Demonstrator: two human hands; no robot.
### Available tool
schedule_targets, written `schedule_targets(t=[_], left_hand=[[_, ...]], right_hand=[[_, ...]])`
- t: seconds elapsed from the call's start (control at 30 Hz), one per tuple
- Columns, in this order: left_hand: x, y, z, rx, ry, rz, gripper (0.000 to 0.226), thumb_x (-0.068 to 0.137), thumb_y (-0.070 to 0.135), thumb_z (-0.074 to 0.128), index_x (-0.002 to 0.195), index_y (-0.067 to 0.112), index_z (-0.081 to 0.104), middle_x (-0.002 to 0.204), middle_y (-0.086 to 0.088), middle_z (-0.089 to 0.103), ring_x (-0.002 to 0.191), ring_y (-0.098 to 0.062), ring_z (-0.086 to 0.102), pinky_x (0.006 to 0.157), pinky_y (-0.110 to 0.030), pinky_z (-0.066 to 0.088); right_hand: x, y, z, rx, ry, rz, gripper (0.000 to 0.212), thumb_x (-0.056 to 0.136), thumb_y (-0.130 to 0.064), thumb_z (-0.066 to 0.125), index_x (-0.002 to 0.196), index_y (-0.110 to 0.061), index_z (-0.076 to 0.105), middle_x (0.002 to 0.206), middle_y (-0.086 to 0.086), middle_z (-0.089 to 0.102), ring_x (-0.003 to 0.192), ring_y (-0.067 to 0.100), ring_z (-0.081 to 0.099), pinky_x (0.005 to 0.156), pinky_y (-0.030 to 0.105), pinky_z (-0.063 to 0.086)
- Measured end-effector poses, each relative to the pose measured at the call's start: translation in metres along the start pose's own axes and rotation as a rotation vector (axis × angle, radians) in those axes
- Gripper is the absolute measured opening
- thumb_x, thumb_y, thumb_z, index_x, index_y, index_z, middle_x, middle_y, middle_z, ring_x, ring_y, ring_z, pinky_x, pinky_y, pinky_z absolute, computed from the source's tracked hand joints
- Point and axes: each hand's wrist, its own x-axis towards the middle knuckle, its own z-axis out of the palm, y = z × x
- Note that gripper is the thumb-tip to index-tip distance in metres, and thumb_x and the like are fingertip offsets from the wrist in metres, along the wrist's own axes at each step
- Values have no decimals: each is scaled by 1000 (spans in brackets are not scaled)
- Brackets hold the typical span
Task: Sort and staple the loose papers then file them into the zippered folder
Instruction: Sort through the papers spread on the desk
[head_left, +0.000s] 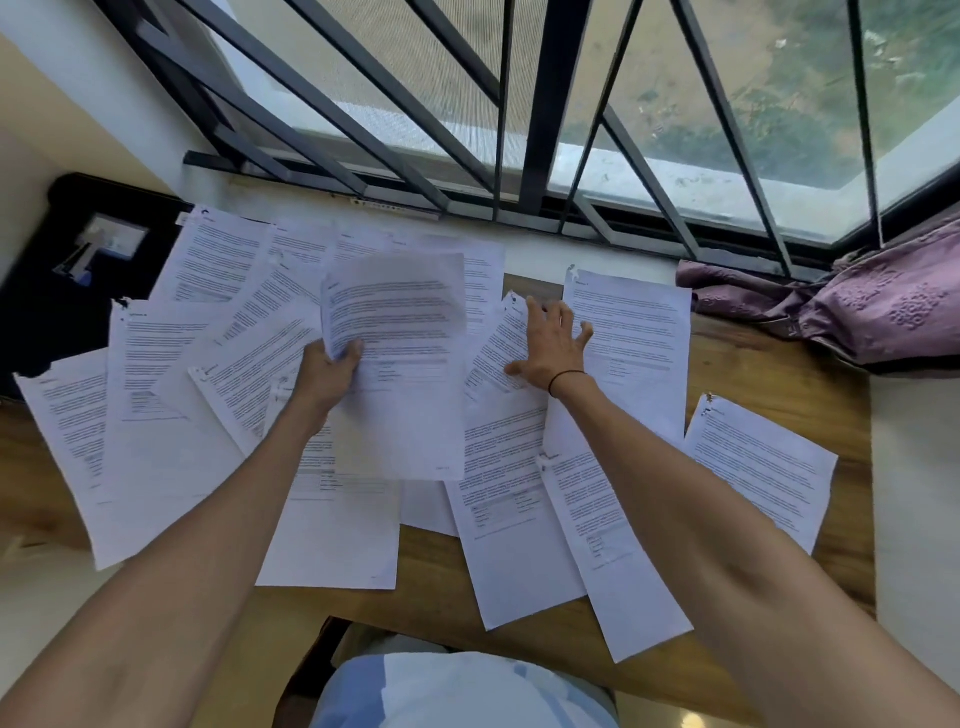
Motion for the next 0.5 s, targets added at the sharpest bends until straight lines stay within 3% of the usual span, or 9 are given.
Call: schedule_targets(t=[0.1,0.2,0.27,0.3,0.37,0.47,0.5], left_hand=[[3,-1,1,90,-63,19,21,103,25,62,123,18,64,112,-4,70,110,-24,66,99,-41,54],[5,1,-1,184,-136,35,30,102,34,63,125,16,68,117,-6,73,111,-24,68,98,-44,56],[6,3,1,244,-185,65,33,99,41,65,120,17,71,110,-4,75,104,-19,70,92,-43,58],[7,4,2,277,-217,84,28,99,41,65,115,19,73,104,0,76,99,-12,71,86,-39,57],[9,5,7,333,-285,116,18,100,39,65,105,24,73,95,5,75,89,-2,69,79,-34,53],[14,9,15,350,-302,162,50,95,59,61,114,14,70,108,-9,73,103,-20,69,87,-45,56],[15,12,17,342,-313,181,48,96,57,60,116,14,68,112,-10,71,105,-23,68,89,-44,55]], right_hand=[[18,-7,-7,-25,13,53,88,71,-33,89,140,-18,37,141,14,37,131,34,32,103,57,30],[34,-10,-13,-42,44,91,52,78,-10,73,124,-17,49,130,13,45,123,33,38,97,52,33],[40,-13,-24,40,74,76,21,81,-2,62,91,-19,56,105,6,56,108,30,47,91,48,31],[43,-14,-29,102,74,68,22,81,1,58,75,-19,50,89,3,55,96,29,50,86,44,29],[50,-15,-38,216,65,2,28,82,3,55,65,-16,44,76,4,52,80,27,50,75,38,26],[53,-21,-58,454,-6,-191,48,95,-3,58,59,-20,31,66,6,36,63,18,41,61,30,23],[52,-25,-67,491,-36,-251,52,100,-9,59,59,-21,28,66,4,31,63,14,35,59,28,23]])
